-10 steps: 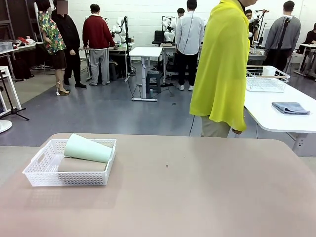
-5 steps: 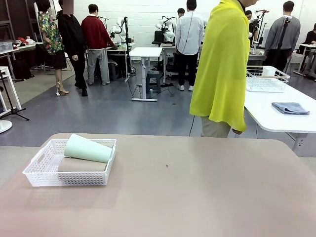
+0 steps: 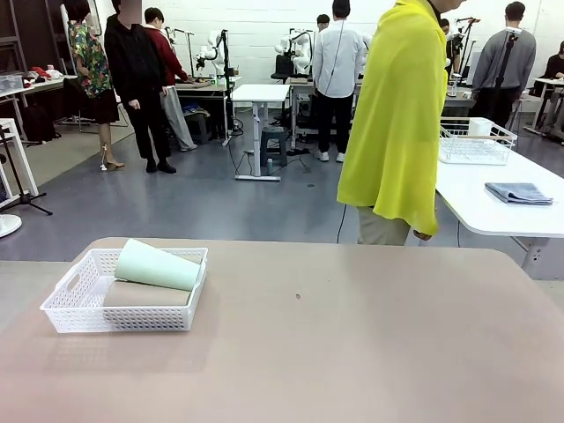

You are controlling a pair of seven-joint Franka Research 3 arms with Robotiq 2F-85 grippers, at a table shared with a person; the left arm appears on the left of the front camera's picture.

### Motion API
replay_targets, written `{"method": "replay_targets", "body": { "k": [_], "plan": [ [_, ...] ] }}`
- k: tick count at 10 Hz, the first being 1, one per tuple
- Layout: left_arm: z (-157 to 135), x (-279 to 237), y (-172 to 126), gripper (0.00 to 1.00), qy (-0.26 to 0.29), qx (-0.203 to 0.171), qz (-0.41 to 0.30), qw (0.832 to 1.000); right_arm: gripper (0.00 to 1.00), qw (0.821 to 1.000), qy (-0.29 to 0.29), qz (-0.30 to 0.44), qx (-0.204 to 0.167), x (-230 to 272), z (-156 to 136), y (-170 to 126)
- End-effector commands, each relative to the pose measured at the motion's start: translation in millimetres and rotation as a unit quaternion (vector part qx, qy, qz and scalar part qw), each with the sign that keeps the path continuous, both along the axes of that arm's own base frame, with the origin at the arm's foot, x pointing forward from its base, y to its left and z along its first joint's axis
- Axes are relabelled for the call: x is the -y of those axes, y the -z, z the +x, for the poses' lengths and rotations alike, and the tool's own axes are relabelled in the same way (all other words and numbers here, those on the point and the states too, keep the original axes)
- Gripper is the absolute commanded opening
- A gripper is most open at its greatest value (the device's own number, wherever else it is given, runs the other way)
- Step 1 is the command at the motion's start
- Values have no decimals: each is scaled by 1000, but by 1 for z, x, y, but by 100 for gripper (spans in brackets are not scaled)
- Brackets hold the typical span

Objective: Clean and organize the cups into the basket.
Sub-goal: Move the Organizing basket back to the left side of the table.

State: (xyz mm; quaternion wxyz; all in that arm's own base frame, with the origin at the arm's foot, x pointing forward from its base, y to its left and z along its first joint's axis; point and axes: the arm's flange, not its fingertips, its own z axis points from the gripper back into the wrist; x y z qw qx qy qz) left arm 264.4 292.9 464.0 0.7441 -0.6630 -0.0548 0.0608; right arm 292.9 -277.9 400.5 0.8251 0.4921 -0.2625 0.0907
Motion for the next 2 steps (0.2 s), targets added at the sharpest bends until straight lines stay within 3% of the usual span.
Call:
{"method": "replay_targets", "body": {
  "k": [1, 2],
  "plan": [
    [-1, -3, 0, 100, 5, -3, 6, 1000, 100, 1000, -2, 3, 4, -2, 0, 1],
    [-1, -3, 0, 100, 5, -3, 6, 1000, 100, 1000, -2, 3, 4, -2, 0, 1]
  ]
}}
